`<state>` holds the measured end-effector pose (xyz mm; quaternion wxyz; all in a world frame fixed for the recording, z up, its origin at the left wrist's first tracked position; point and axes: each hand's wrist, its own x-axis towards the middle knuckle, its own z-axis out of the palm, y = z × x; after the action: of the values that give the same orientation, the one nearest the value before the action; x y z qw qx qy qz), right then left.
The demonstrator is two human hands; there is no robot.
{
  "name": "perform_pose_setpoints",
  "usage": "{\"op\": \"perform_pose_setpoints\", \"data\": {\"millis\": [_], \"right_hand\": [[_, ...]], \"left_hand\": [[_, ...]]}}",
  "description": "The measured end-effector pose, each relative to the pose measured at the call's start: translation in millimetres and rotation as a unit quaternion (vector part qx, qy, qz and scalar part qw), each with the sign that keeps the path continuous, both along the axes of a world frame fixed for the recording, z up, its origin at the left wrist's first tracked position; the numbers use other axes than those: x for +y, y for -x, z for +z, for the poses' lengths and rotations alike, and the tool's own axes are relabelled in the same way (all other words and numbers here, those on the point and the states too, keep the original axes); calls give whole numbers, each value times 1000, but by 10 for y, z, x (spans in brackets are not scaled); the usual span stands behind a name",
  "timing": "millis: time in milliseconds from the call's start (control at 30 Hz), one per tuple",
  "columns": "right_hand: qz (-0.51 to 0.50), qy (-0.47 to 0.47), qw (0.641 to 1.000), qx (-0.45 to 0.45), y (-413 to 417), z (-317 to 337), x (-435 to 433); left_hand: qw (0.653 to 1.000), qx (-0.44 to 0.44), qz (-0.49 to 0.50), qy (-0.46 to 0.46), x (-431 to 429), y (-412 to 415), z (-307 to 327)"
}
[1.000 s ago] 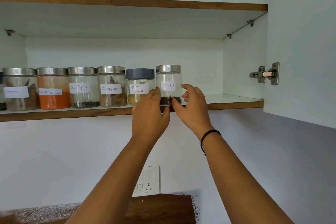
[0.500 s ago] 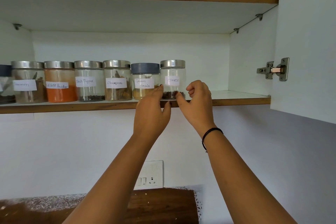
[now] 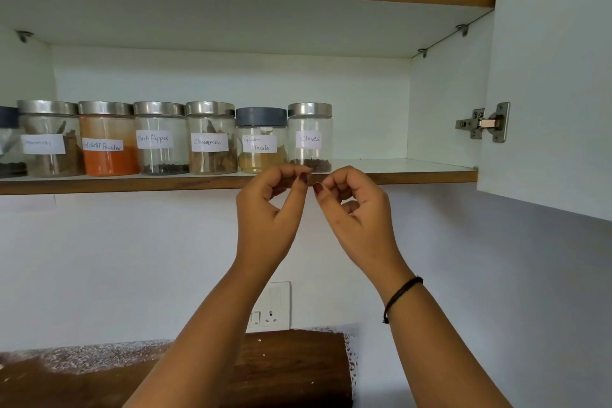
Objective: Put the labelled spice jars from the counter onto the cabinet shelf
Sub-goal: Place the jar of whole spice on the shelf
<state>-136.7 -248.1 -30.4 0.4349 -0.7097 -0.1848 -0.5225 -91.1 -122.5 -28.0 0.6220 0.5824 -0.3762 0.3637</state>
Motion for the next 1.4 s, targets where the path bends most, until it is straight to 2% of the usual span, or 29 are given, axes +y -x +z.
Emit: {"op": "perform_pose_setpoints", "data": {"millis": [400,700,933,1233,1400], "right_hand": [[15,-45,998,45,458,-430,183],[-6,-91,990,109,712,-1040,191],[-3,-98,989,111,887,-1455,175],[-36,-142,974,171,1089,-2060,57],[-56,-161,965,200,1184,-2495,35]], "left_hand": [[997,73,-37,-3,144,296,-499],[986,146,-72,-40,140,533,-1114],[971,209,-107,-45,90,688,-1562],[962,220,-130,-98,-5,771,-2182],[946,270,-131,-119,-60,870,-2599]]}}
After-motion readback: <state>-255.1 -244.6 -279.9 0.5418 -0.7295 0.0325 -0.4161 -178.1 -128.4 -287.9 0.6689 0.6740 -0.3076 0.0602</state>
